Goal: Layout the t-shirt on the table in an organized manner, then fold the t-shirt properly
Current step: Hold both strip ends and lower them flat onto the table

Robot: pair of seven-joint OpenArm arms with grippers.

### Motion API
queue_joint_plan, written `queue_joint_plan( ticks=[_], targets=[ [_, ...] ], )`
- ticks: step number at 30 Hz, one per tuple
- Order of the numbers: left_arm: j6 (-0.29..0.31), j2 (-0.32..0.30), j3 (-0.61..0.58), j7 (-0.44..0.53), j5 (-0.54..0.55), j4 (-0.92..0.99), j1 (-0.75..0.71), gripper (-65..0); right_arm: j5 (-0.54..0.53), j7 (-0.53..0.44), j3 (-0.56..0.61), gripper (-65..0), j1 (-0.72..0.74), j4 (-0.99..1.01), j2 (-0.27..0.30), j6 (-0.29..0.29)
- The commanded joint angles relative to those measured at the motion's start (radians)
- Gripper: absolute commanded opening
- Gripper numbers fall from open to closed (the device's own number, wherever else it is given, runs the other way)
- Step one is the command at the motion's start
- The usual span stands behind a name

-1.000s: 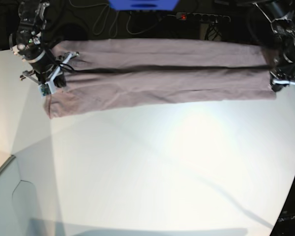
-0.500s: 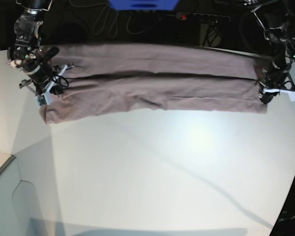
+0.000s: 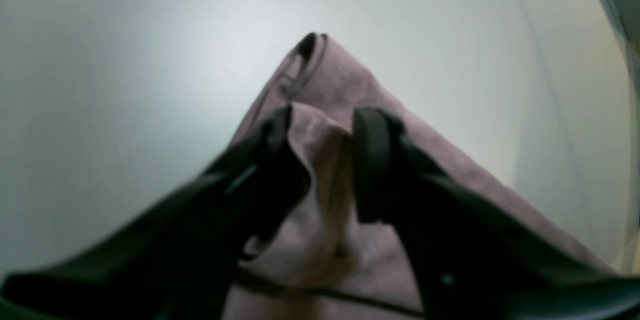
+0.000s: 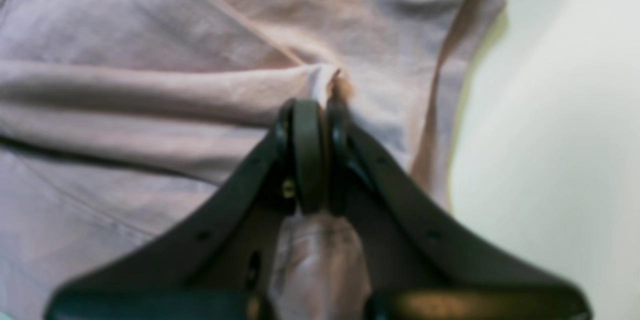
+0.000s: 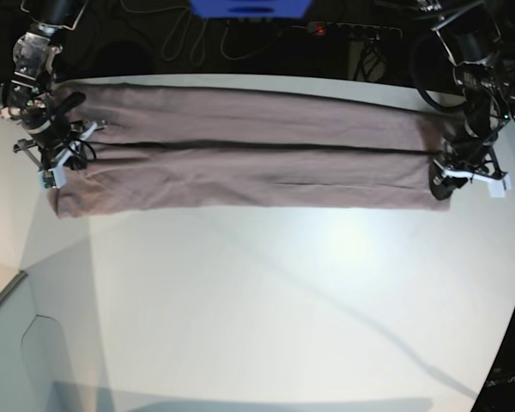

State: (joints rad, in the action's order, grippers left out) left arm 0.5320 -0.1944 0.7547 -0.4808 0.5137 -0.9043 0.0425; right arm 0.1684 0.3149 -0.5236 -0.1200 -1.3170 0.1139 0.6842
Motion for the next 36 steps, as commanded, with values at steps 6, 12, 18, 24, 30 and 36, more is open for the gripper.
queue_joint_plan(
  ticks=[6, 12, 18, 24, 30, 36],
  targets=[
    [-0.023, -0.014, 0.048, -0.098, -0.022, -0.152, -0.011, -30.9, -0.011, -0.018, 0.000, -65.0, 0.009, -0.016, -0.013, 0.014],
    [-0.022, 0.005, 0.085, -0.117, -0.022, -0.227, -0.034, -15.9, -0.011, -0.018, 0.003, -65.0, 0.009, -0.016, -0.029, 0.014],
    [-0.022, 0.000, 0.098, -0.111, -0.031, -0.215, -0.068, -14.3, -0.011, -0.018, 0.003, -65.0, 0.009, -0.016, -0.035, 0.014],
    [-0.022, 0.008, 0.090, -0.108, -0.031, -0.215, -0.105, -14.3, -0.011, -0.018, 0.003, -65.0, 0.009, -0.016, -0.035, 0.014],
    [-0.022, 0.008, 0.088, -0.108, -0.031, -0.135, -0.100, -14.6, -0.011, -0.018, 0.003, -65.0, 0.009, -0.016, -0.035, 0.014],
    [-0.022, 0.017, 0.053, -0.108, -0.031, -0.103, -0.100, -24.5, -0.011, -0.018, 0.003, -65.0, 0.007, -0.016, -0.035, 0.014]
  ],
)
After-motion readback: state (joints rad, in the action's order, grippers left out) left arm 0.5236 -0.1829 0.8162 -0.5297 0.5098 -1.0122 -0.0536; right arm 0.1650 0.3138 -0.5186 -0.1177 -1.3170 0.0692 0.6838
